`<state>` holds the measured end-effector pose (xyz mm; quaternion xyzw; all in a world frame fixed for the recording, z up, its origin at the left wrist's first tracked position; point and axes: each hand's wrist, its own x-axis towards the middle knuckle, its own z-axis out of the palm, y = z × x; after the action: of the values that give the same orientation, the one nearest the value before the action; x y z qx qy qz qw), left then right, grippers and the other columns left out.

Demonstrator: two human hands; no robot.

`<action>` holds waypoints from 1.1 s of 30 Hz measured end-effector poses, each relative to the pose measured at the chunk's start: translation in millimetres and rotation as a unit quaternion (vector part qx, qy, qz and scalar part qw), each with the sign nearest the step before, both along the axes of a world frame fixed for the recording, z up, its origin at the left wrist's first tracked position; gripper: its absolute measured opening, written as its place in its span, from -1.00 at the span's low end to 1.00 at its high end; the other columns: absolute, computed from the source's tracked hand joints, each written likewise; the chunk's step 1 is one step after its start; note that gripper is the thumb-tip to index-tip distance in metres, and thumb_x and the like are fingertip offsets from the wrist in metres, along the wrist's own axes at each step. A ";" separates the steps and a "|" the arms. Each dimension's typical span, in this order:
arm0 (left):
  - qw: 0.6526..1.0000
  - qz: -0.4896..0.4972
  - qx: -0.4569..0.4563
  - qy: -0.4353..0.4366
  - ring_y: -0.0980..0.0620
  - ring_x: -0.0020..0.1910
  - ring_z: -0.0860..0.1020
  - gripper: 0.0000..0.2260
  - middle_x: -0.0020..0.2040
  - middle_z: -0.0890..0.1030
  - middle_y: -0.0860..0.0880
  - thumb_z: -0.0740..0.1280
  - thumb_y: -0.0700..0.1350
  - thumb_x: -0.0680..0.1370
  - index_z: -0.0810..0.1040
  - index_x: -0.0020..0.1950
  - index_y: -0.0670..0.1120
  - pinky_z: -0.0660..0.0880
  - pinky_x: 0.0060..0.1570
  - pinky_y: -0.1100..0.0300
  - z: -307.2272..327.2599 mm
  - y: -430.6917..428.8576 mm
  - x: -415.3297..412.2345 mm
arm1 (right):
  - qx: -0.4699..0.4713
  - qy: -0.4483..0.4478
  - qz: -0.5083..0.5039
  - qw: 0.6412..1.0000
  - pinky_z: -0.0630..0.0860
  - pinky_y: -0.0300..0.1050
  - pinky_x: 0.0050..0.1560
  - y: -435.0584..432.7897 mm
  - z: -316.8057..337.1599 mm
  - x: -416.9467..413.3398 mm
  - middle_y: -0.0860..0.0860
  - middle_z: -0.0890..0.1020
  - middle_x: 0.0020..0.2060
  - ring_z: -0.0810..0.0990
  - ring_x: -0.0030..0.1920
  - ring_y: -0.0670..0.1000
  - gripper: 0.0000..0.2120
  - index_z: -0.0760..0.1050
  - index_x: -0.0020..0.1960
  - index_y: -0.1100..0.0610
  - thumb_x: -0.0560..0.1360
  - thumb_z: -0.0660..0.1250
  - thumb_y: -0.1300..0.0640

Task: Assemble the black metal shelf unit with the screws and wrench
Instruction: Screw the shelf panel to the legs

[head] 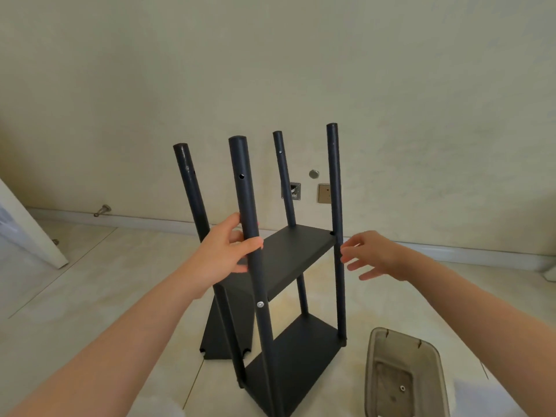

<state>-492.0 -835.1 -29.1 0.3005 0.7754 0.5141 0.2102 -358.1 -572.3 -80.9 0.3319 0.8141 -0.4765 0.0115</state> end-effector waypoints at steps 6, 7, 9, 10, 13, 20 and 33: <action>0.993 -0.105 -0.045 0.032 0.13 0.07 0.68 -0.69 0.01 0.70 0.06 0.41 -0.14 0.58 0.50 0.24 0.20 0.68 -0.03 0.08 3.7 -6.0 5.4 | -0.011 0.011 -0.089 0.996 0.60 -0.09 -0.19 22.3 -1.5 4.5 0.07 0.55 0.15 0.61 0.02 0.06 -0.61 0.34 0.36 0.14 0.61 0.29 0.01; 0.991 -0.121 -0.053 0.032 0.12 0.07 0.68 -0.69 0.00 0.70 0.07 0.41 -0.14 0.58 0.51 0.23 0.19 0.67 -0.03 0.10 3.6 -7.7 5.8 | -0.014 0.013 -0.102 0.995 0.60 -0.08 -0.18 25.0 -2.2 4.5 0.08 0.51 0.18 0.60 0.05 0.08 -0.54 0.27 0.43 0.14 0.61 0.29 0.01; 0.987 -0.142 -0.067 0.038 0.10 0.09 0.68 -0.72 0.02 0.70 0.13 0.42 -0.14 0.57 0.52 0.21 0.16 0.66 0.01 0.12 3.7 -11.2 5.8 | -0.025 0.024 -0.124 0.992 0.63 -0.01 -0.10 29.7 -4.1 4.3 0.10 0.48 0.24 0.58 0.10 0.12 -0.44 0.16 0.51 0.12 0.61 0.29 0.01; 0.985 -0.150 -0.074 0.046 0.10 0.10 0.67 -0.73 0.03 0.69 0.15 0.43 -0.13 0.57 0.52 0.20 0.15 0.64 0.05 0.13 3.8 -13.1 5.5 | -0.028 0.030 -0.131 0.990 0.63 0.03 -0.03 31.2 -4.7 3.9 0.11 0.47 0.27 0.58 0.12 0.14 -0.42 0.12 0.53 0.10 0.61 0.29 0.01; 0.980 -0.163 -0.084 0.072 0.08 0.13 0.66 -0.75 0.05 0.69 0.13 0.45 -0.08 0.54 0.52 0.17 0.14 0.55 0.20 0.12 5.0 -18.4 3.9 | -0.013 0.037 -0.129 0.991 0.61 0.09 0.05 34.1 -6.3 1.7 0.13 0.47 0.28 0.56 0.13 0.16 -0.46 0.13 0.49 0.08 0.62 0.28 0.04; 0.991 -0.077 -0.050 0.097 0.16 0.09 0.67 -0.66 0.02 0.73 0.11 0.44 -0.11 0.55 0.48 0.27 0.15 0.50 0.22 0.14 3.2 -21.7 -3.7 | -0.012 0.032 -0.132 0.991 0.58 0.19 0.03 32.5 -1.5 3.2 0.15 0.56 0.23 0.62 0.11 0.18 -0.63 0.28 0.40 0.17 0.65 0.23 0.07; 0.979 0.120 -0.020 0.165 0.01 0.04 0.66 -0.67 0.03 0.70 -0.02 0.41 -0.16 0.59 0.46 0.34 -0.03 0.55 0.13 0.07 -22.8 -23.1 -38.6 | 0.027 0.023 -0.061 0.997 0.63 0.08 -0.06 7.0 6.5 14.1 0.15 0.58 0.21 0.68 -0.04 0.14 -0.59 0.35 0.37 0.16 0.58 0.35 0.10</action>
<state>-530.6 -858.3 -51.9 0.2821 0.8401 0.4627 0.0222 -344.0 -565.3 -74.3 0.3701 0.8049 -0.4616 -0.0458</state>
